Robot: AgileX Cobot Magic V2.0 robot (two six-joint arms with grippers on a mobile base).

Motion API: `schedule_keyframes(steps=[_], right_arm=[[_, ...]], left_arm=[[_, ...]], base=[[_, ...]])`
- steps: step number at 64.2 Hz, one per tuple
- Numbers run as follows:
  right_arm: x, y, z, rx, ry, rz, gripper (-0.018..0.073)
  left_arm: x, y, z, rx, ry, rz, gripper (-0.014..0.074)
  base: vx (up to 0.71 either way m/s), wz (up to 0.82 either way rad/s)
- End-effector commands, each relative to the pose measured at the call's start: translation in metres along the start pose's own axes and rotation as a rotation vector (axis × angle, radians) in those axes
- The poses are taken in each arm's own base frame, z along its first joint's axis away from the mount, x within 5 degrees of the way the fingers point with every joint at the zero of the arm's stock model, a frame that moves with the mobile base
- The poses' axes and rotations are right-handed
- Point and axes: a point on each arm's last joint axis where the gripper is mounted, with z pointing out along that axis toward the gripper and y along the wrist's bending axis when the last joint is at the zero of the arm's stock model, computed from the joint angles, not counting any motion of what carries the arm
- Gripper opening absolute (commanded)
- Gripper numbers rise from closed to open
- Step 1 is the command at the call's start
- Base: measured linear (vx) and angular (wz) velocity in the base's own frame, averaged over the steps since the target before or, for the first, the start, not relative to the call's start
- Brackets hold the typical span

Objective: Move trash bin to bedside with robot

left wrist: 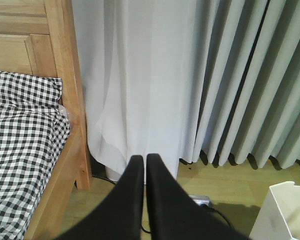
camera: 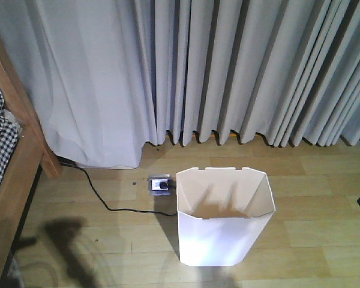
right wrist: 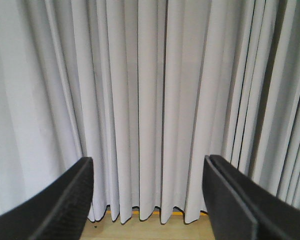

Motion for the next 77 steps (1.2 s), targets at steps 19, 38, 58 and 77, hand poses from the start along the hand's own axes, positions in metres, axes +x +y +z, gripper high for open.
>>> schedule_keyframes(steps=[19,38,58,77], right_arm=[[-0.0092,-0.0001,-0.0001,0.000,-0.027,0.050,0.0167],[-0.0097,-0.0024,-0.0001,0.025,-0.034,0.055,-0.0009],[-0.0097,-0.0021,-0.0001,0.021,-0.033,0.054,-0.0009],[-0.0096,-0.0024,-0.0001,0.025,-0.032,0.045,-0.0009]], left_arm=[[-0.0054,-0.0008,-0.0008,0.011,-0.076,-0.006,-0.0006],[-0.0054,-0.0008,-0.0008,0.011,-0.076,-0.006,-0.0006],[-0.0054,-0.0008,-0.0008,0.011,-0.076,-0.006,-0.0006],[-0.0054,-0.0008,-0.0008,0.011,-0.076,-0.006,-0.0006]], base=[[0.00,0.00],[0.00,0.00],[0.00,0.00],[0.00,0.00]])
